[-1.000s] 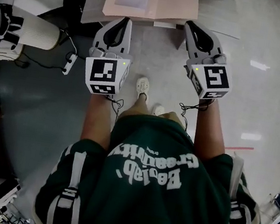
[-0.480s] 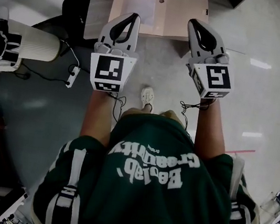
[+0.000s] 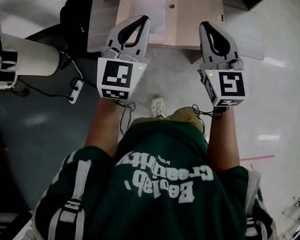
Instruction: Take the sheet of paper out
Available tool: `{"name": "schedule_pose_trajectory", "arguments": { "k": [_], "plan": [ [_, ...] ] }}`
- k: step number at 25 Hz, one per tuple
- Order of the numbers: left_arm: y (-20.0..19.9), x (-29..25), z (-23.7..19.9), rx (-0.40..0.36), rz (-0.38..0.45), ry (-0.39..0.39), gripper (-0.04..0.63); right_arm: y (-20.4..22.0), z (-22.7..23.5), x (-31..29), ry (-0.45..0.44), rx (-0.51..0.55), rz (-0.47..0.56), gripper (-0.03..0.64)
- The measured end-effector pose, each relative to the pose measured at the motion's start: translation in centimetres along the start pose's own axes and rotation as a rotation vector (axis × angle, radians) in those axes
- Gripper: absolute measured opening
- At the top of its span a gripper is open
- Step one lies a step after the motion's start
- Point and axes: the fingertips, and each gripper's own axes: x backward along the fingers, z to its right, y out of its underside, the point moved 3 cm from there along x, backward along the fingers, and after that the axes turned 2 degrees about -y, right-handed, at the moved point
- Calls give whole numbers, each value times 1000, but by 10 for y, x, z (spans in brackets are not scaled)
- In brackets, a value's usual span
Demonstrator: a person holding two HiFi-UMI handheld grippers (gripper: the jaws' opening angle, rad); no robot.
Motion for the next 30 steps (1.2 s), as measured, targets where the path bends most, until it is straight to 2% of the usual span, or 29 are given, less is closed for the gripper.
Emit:
{"name": "schedule_pose_trajectory", "arguments": {
  "k": [7,14,26,30],
  "plan": [
    [10,-14,-14,9,-15,1,19,6,2,-21,-4,-1,-21,36],
    [17,-28,-29,4,-40,-30,20,10,7,-52,-50,-6,-14,36],
    [17,-90,-62,28,-45,-161,20,23,46,-138,-189,-15,-9,35],
    [18,-119,-68,30,-44,-193,20,42,65,-162,-238,-26,-110,37]
  ]
}}
